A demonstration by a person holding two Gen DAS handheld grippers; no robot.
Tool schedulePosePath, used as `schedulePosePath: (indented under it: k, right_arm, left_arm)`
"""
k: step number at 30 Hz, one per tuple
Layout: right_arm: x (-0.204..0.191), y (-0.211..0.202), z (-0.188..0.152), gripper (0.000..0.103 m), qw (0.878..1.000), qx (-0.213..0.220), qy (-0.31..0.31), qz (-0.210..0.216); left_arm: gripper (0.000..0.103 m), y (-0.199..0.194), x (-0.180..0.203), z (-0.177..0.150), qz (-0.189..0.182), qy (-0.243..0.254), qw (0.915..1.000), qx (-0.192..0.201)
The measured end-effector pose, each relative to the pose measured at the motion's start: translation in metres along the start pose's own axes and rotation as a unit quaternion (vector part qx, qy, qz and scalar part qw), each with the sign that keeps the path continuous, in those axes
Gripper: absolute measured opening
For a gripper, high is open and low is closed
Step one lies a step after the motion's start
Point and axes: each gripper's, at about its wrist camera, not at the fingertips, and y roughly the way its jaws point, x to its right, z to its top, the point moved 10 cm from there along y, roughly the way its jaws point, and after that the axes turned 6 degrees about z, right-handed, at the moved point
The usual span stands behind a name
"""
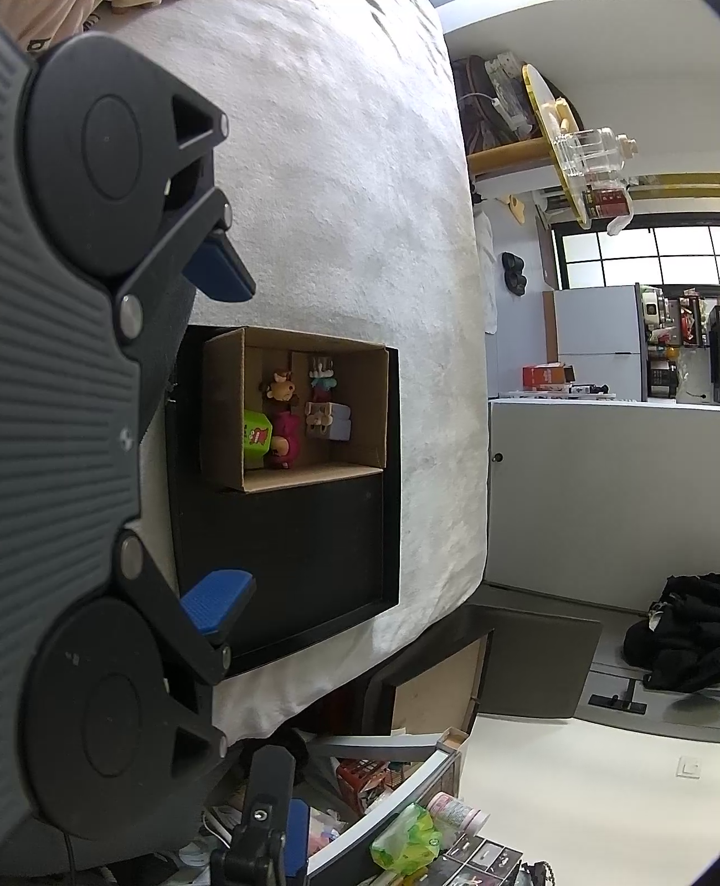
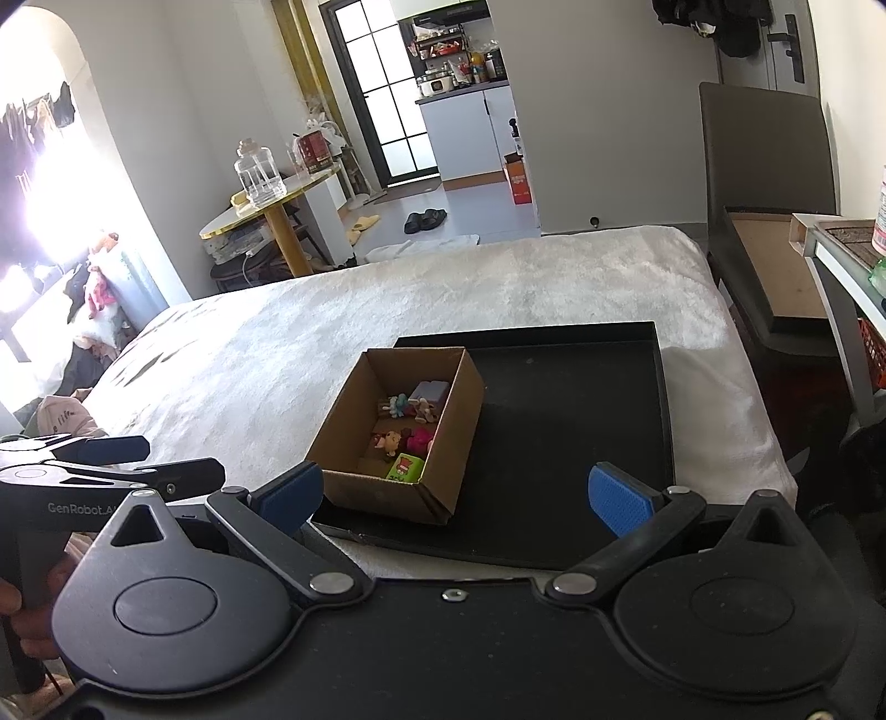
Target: Organize rigid objects
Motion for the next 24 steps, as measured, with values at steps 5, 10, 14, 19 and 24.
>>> schedulePosePath:
  k: [5,10,14,19,24]
  right_arm:
    - [0.0007,-0.0003,-0.0013,0.103,1.0,0.0,0.001,-0.002]
    - [0.0006,-0.0007,-0.0012,0.103,1.0,0.0,0.001,-0.002]
    - [0.0005,-0.0007,-0.0012,0.103,1.0,0.0,0.001,-0.001]
    - [0.0007,-0.0008,-0.0017,0.103,1.0,0.0,0.005,0.004]
    - [0.001,-0.001,-0.0016,0.103,1.0,-0.001,0.006,0.003]
  left_arm:
    - [0.102,0.0,0.0001,0.0001,0.001,0.0,1.0,0.0]
    - [0.102,0.0001,0.0005,0.0001,0.0,0.001,1.0,0.0]
    - [0.102,0.0006,0.001,-0.0003,0.0,0.001,1.0,-0.001]
    - [0.102,0.0016,0.0013,-0.0009,0.0,0.001,1.0,-0.002]
    - [0.102,0.0017,0.0006,-0.0014,0.001,0.0,1.0,-0.002]
